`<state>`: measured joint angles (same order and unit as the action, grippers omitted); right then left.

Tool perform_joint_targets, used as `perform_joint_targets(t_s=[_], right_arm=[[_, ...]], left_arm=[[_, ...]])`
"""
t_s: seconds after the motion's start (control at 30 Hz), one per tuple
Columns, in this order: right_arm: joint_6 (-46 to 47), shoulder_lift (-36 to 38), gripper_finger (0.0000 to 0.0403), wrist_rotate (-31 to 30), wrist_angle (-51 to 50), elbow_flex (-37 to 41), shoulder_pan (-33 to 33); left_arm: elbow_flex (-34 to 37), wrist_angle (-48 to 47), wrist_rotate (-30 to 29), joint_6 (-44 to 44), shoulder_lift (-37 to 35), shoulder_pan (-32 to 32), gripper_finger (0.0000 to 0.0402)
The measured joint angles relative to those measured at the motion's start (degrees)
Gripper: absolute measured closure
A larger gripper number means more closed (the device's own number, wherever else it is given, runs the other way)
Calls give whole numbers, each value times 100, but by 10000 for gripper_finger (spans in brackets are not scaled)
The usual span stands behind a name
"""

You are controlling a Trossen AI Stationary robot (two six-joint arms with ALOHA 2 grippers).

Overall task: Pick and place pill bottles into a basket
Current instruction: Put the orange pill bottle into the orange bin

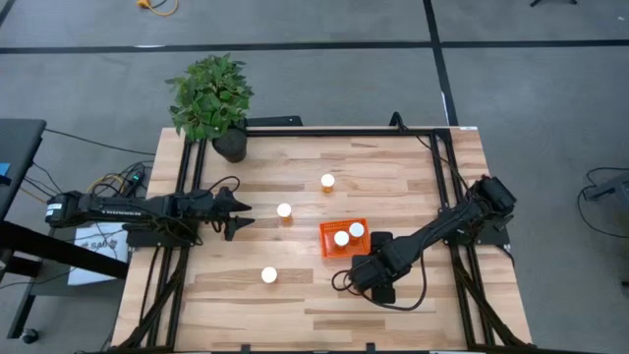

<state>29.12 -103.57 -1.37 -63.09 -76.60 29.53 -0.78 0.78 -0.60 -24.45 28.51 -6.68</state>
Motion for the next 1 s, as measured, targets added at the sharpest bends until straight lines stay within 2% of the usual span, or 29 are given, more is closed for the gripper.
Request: perform_joint_targets(t_s=[1.0], right_arm=[[-126, 16, 131, -177, 526, 291, -3]], left_arm=[[0, 0, 0, 0, -2, 0, 156]])
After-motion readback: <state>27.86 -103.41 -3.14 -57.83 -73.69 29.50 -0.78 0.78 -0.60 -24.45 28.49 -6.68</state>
